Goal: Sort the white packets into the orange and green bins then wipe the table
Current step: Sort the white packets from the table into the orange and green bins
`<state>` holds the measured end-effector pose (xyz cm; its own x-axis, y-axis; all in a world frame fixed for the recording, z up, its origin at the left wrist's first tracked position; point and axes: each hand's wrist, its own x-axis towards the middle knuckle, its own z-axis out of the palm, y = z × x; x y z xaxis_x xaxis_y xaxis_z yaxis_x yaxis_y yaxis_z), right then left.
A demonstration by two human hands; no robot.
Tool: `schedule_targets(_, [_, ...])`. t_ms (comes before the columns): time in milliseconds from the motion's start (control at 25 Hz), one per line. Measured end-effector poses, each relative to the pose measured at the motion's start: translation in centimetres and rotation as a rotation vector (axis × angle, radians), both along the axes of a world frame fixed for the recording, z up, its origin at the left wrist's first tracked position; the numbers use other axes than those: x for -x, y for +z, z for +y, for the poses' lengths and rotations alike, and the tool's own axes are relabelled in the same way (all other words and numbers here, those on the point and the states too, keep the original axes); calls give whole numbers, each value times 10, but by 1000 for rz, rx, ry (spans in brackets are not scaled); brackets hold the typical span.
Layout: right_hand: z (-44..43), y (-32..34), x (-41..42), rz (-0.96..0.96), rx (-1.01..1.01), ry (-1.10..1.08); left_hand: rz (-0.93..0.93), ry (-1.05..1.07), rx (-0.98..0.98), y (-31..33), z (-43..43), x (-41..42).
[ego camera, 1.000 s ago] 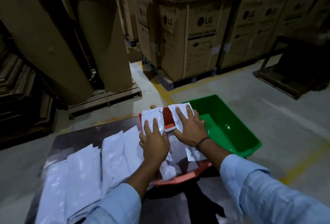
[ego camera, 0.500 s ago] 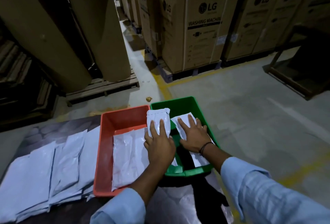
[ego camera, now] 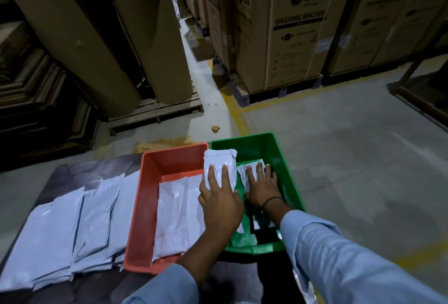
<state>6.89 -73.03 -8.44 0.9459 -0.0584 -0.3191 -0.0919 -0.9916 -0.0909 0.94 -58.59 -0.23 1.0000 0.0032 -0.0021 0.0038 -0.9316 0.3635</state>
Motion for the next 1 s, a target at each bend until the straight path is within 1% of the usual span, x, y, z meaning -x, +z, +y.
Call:
schedule_targets(120, [-5,-16,-1,9,57,30,-13,-1,4,-1,0,1])
schedule_targets(280, [-2,-22,-4,34,41,6,-19,5,-10,-6,0,-1])
schedule_targets(520, [3,-4,-13,145,1,-4,-17,1,-26,-7,1,-3])
schedule_targets(600, [-1,12,-11,124,-22,12,-24,-3,-25,-5,2,-3])
schedule_targets(640, [-3,23,-10,61,-53,19,-34,-5,-14,-4,3,-4])
schedule_targets(680, [-6,35,-9,-61,-101,22,-47,-12,2,-3,2,-5])
schedule_targets(800, [-25,65,-2,-544,-200,-3,-77,-54,40,-1,-16,-7])
schedule_targets(840, [-35,68,-1,-654,-219,-50,-76,-62,37,0,-26,-7])
schedule_targets(880, [-45,70,2,-694,-238,-103,-64,-57,31,-1,-38,-7])
schedule_targets(920, [-53,71,6,-668,-249,-141,-35,-44,28,-3,-49,-8])
schedule_targets(1000, [-64,66,18,-541,-253,-163,35,-25,15,-10,-66,-10])
